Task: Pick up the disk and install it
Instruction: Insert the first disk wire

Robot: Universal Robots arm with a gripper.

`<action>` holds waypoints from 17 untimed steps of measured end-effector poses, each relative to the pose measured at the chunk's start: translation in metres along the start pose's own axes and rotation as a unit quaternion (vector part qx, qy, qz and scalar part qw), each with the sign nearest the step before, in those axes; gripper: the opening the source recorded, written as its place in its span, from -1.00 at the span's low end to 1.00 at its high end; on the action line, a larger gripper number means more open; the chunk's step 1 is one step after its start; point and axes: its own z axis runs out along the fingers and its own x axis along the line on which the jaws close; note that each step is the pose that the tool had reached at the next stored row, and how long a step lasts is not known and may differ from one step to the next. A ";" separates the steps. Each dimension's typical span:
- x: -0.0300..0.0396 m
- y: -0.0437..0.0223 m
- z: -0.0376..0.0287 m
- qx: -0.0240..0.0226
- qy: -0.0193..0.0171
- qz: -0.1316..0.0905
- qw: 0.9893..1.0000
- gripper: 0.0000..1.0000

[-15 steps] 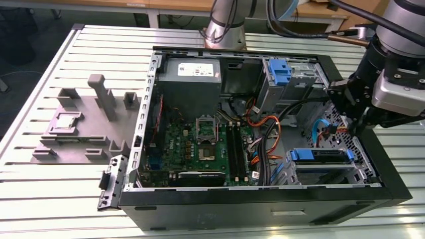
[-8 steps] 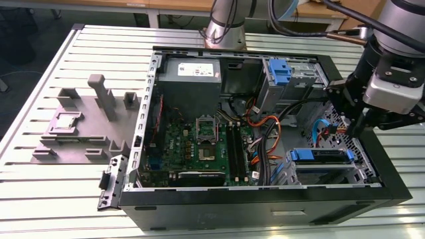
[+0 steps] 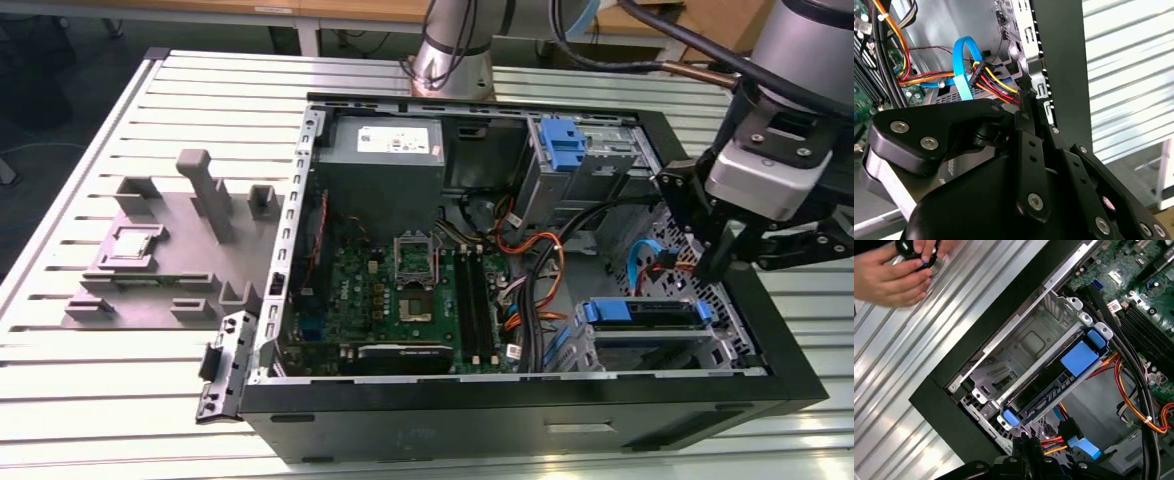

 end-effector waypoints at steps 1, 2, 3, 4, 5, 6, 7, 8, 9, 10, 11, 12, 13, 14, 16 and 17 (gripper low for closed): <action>0.0000 0.0000 0.0002 -0.002 0.001 0.009 1.000 -0.66; -0.0001 0.0000 0.0004 -0.003 0.002 0.018 1.000 -0.66; -0.0001 0.0000 0.0005 -0.005 0.003 0.027 1.000 -0.66; -0.0001 0.0001 0.0006 -0.007 0.004 0.035 0.999 -0.66; -0.0004 0.0003 0.0005 -0.008 0.004 0.042 0.999 -0.66; -0.0009 0.0009 0.0002 -0.008 0.004 0.043 0.999 -0.66; -0.0017 0.0018 0.0000 -0.008 0.004 0.043 0.999 -0.66; -0.0026 0.0028 -0.0002 -0.008 0.004 0.043 0.999 -0.66; -0.0033 0.0036 -0.0004 -0.008 0.004 0.043 0.999 -0.66; -0.0037 0.0041 -0.0005 -0.008 0.004 0.043 0.999 -0.66; -0.0041 0.0045 -0.0006 -0.008 0.004 0.043 0.999 -0.66; -0.0043 0.0046 -0.0005 -0.009 0.005 0.046 0.999 -0.66; -0.0043 0.0046 -0.0005 -0.010 0.005 0.053 0.999 -0.66; -0.0044 0.0047 -0.0005 -0.012 0.006 0.061 0.998 -0.66; -0.0044 0.0048 -0.0003 -0.015 0.008 0.080 0.997 -0.66; -0.0044 0.0048 -0.0002 -0.017 0.009 0.088 0.996 -0.66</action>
